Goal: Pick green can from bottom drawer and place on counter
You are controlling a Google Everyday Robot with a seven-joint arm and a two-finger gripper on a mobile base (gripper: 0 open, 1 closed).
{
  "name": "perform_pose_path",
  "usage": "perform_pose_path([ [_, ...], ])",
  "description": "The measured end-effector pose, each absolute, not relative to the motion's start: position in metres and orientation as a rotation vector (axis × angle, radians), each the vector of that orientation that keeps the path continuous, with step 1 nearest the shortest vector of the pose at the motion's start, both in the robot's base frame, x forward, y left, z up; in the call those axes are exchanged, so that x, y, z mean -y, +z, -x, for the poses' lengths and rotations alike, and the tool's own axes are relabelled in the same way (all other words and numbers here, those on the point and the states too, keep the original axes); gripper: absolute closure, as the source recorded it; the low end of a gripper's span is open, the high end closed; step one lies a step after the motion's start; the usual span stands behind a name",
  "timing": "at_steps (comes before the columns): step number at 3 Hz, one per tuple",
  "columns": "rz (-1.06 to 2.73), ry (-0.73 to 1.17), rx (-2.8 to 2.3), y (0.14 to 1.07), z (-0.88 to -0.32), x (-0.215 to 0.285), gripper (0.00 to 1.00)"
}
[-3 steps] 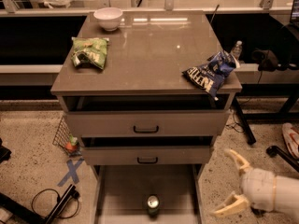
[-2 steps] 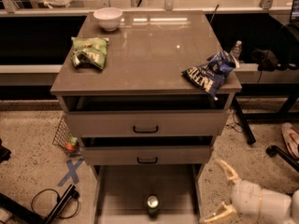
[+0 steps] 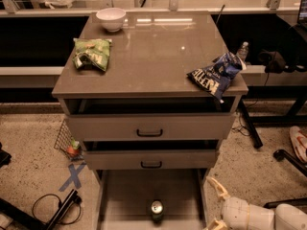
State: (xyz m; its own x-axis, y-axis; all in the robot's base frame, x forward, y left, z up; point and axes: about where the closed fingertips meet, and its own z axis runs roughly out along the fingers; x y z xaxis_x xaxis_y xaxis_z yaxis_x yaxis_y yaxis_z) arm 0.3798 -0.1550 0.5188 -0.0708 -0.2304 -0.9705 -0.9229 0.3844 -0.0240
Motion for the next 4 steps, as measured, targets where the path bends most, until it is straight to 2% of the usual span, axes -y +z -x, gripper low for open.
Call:
perform_pose_path([
  [4,1.128,0.816,-1.584,0.343,-0.454,0.115,0.00],
])
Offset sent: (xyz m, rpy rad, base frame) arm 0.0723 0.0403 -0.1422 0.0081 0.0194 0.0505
